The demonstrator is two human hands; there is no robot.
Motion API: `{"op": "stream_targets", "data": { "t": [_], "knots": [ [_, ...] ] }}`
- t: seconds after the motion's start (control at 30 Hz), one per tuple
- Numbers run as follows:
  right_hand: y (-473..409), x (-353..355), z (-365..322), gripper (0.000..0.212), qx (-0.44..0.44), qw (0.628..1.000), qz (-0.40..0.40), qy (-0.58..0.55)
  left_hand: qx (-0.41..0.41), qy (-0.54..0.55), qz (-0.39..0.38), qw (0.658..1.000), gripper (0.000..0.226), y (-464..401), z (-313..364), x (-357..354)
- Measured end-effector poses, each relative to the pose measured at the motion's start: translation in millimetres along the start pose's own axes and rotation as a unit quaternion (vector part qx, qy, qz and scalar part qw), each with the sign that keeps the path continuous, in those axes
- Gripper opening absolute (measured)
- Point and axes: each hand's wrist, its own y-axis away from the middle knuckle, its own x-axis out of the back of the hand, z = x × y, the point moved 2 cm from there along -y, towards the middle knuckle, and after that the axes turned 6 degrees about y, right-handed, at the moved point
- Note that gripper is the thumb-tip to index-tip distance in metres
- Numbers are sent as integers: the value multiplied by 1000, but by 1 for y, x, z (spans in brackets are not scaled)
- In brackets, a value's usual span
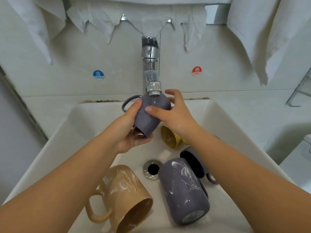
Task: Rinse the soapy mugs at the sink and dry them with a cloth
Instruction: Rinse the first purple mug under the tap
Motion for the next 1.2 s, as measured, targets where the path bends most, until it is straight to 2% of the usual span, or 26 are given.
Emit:
{"op": "stream_targets", "data": {
  "t": [0.13,0.3,0.37,0.47,0.5,0.53,0.63,0.7,0.77,0.9,0.93,1.1,1.2],
  "knots": [
    [7,-9,6,62,29,999,-35,-13,-6,34,7,999,38,4,-8,-1],
    [5,-11,1,22,27,999,25,-22,-8,46,4,999,36,8,-14,-4],
    [6,-12,1,25,24,999,6,-22,-14,36,15,999,42,8,-16,-4],
    [10,-15,8,64,21,999,-37,7,-18,32,30,999,48,8,-16,-2],
    [11,-16,8,69,24,999,-34,7,-17,33,29,999,49,8,-17,-2],
    [11,-16,9,65,29,999,-24,-4,-16,36,28,999,48,8,-17,-2],
    [8,-13,5,35,43,998,19,-41,-13,49,16,999,41,9,-20,-7],
    [6,-10,5,26,44,998,18,-39,1,55,13,998,40,9,-21,-8],
    [7,-9,6,30,47,998,-17,-25,13,60,20,998,38,8,-19,-6],
    [11,-5,10,62,51,995,-88,-1,47,72,23,996,42,9,-16,1],
    [11,-5,10,60,50,995,-82,-8,54,73,20,996,45,10,-16,1],
    [8,-4,9,24,39,999,2,-28,42,40,12,998,40,10,-20,-4],
    [9,-3,8,22,28,999,-12,-24,37,25,24,999,39,10,-22,-4]
  ]
}}
